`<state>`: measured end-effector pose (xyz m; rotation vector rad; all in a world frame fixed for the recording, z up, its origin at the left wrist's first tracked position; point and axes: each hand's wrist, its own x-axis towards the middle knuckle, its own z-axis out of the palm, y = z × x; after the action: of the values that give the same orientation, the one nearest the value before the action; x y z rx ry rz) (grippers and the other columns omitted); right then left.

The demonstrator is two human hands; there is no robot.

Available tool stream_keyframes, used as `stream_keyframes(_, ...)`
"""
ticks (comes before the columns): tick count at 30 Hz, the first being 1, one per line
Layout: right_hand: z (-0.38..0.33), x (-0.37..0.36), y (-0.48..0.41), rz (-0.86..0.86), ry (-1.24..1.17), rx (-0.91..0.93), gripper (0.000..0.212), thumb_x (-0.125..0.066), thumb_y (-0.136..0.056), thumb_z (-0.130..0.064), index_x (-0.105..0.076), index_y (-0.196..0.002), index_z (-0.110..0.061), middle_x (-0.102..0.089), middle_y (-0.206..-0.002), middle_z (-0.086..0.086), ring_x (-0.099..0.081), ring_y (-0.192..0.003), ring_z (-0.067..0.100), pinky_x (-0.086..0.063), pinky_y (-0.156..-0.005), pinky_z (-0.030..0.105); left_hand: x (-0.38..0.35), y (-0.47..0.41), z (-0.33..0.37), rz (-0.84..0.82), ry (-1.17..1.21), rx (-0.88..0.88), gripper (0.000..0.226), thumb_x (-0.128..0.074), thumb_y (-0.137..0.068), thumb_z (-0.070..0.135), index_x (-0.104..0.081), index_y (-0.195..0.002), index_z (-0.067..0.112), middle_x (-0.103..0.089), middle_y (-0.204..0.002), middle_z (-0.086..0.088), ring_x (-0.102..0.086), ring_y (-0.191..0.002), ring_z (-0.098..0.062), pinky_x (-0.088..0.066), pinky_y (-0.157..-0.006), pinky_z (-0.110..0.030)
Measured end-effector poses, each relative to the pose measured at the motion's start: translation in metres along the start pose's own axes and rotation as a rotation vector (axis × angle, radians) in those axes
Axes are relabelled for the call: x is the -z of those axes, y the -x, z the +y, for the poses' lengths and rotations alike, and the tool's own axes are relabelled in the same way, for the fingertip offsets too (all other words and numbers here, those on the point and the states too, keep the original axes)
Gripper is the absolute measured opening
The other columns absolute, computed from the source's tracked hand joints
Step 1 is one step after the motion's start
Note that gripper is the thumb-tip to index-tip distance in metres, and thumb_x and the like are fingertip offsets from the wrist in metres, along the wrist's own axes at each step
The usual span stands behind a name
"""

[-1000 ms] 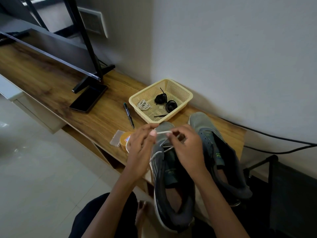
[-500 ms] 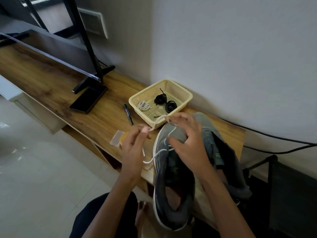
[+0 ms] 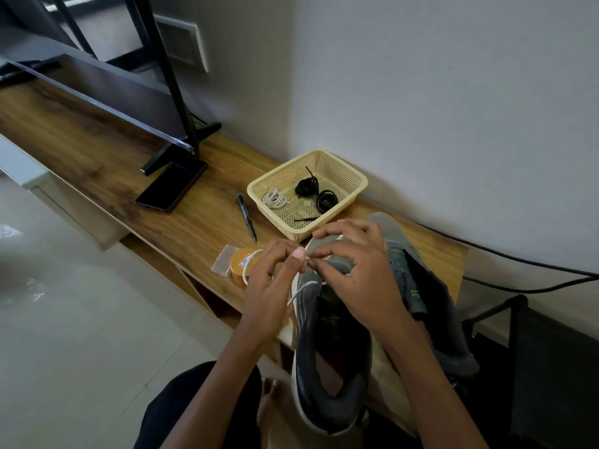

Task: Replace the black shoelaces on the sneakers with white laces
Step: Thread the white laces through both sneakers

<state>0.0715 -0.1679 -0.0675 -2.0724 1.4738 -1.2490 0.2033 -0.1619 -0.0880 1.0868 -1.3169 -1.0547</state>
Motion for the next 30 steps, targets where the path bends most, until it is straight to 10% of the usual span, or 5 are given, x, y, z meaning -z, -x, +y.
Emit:
stream_keyframes(6, 0.009, 0.013, -0.003, 0.100, -0.097, -0.160, 0.009, -0.059, -0.079, -0.036, -0.061, -0.078, -0.027, -0.051, -0.090, -0.014, -0.042, -0.095, 0.005, -0.027, -0.085, 0.007, 0.004, 0.000, 0.020, 0.120, 0.457, 0.139, 0.035, -0.049, -0.092, 0.027, -0.066, -0.061, 0.020, -0.063, -0.080, 0.003, -0.057, -0.079, -0.011, -0.046, -0.083, -0.028)
stream_keyframes(16, 0.008, 0.002, 0.002, -0.047, -0.143, -0.215, 0.005, -0.061, -0.079, -0.029, -0.058, -0.075, -0.030, -0.049, -0.093, -0.018, -0.047, -0.089, 0.014, -0.037, -0.073, 0.022, 0.020, 0.000, 0.048, 0.221, 0.910, 0.159, 0.033, -0.046, -0.090, 0.027, -0.065, -0.065, 0.017, -0.066, -0.077, 0.000, -0.066, -0.085, -0.017, -0.053, -0.081, -0.029)
stream_keyframes(24, 0.007, 0.010, 0.003, -0.092, -0.188, -0.280, 0.007, -0.067, -0.083, -0.017, -0.068, -0.089, -0.019, -0.057, -0.093, -0.012, -0.054, -0.080, -0.002, -0.043, -0.068, 0.010, 0.011, 0.004, 0.050, 0.273, 0.452, 0.058, 0.018, -0.060, -0.081, 0.012, -0.061, -0.099, 0.015, -0.074, -0.084, -0.006, -0.070, -0.070, -0.015, -0.057, -0.067, -0.025)
stream_keyframes(30, 0.010, 0.060, 0.006, 0.100, -0.111, -0.594, 0.028, -0.060, -0.086, -0.004, -0.063, -0.073, -0.028, -0.067, -0.074, 0.000, -0.067, -0.074, 0.023, -0.057, -0.074, 0.043, 0.003, 0.009, 0.023, 0.190, -0.066, -0.132, 0.020, -0.064, -0.084, 0.015, -0.069, -0.102, 0.010, -0.073, -0.088, 0.002, -0.070, -0.080, -0.010, -0.054, -0.072, -0.017)
